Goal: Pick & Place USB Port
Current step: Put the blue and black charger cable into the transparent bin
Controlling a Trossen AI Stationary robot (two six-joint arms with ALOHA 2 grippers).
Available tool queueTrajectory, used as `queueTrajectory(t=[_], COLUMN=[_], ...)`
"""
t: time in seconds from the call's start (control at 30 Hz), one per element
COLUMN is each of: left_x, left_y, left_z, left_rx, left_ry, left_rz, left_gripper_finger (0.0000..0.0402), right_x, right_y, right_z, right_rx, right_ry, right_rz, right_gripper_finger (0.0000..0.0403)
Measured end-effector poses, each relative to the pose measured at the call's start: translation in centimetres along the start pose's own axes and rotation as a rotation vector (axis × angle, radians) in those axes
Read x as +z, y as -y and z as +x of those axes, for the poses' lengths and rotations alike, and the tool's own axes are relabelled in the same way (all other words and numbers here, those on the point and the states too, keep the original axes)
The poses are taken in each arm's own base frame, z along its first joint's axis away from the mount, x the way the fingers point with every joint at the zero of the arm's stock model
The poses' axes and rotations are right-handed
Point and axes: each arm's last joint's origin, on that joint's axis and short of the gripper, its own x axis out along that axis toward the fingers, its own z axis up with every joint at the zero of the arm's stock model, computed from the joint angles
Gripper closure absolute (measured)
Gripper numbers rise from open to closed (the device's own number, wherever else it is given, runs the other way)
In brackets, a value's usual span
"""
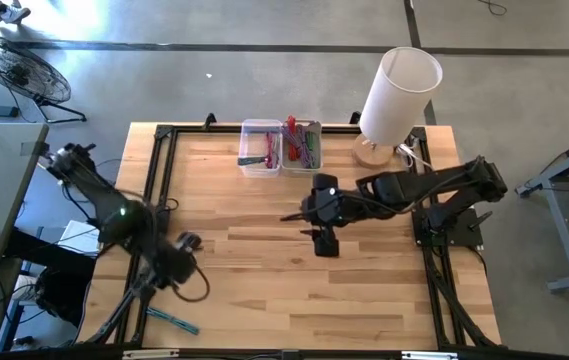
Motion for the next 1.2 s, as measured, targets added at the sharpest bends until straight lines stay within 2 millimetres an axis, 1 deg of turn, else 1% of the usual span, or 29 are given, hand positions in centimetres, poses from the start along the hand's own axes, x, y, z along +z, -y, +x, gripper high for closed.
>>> queueTrajectory(t=[0.1,0.17,0.33,0.4,0.53,0.63,0.77,0.87,1.03,1.1,1.2], left_x=[0.6,0.8,1.1,1.0,0.7,0.5,-0.1,-0.5,-0.8,-0.7,-0.6], left_y=[0.8,1.3,2.5,3.0,4.0,4.9,6.2,6.9,7.6,7.6,7.8], left_z=[1.8,2.9,4.9,5.4,6.0,6.1,6.2,6.2,6.2,6.6,7.6], left_rx=[0.026,0.027,0.032,0.048,0.062,0.049,0.053,0.071,0.130,0.136,0.116], left_ry=[-0.049,-0.092,-0.156,-0.178,-0.192,-0.193,-0.199,-0.193,-0.147,-0.156,-0.211], left_rz=[-0.164,-0.237,-0.329,-0.361,-0.366,-0.353,-0.357,-0.350,-0.310,-0.310,-0.311], left_gripper_finger=[0.0259,0.0259,0.0259,0.0259,0.0259,0.0259,0.0257,0.0240,0.0182,0.0161,0.0137], right_x=[-0.1,-0.1,-0.2,-0.1,0.4,1.2,2.0,2.3,2.0,1.8,1.4], right_y=[-0.7,-1.0,-1.2,-1.2,-1.6,-2.9,-5.9,-7.6,-9.5,-10.3,-11.6], right_z=[-0.1,-0.2,-0.3,-0.2,-0.3,-0.7,-1.5,-2.0,-2.6,-2.6,-2.5], right_rx=[0.013,0.019,0.025,0.025,0.043,0.111,0.186,0.197,0.200,0.213,0.217], right_ry=[0.001,0.002,0.003,0.006,0.062,0.154,0.294,0.370,0.408,0.405,0.408], right_rz=[-0.015,-0.014,0.034,0.064,0.125,0.145,0.107,0.108,0.180,0.193,0.206], right_gripper_finger=[0.0144,0.0144,0.0144,0.0144,0.0144,0.0144,0.0144,0.0144,0.0144,0.0144,0.0144])
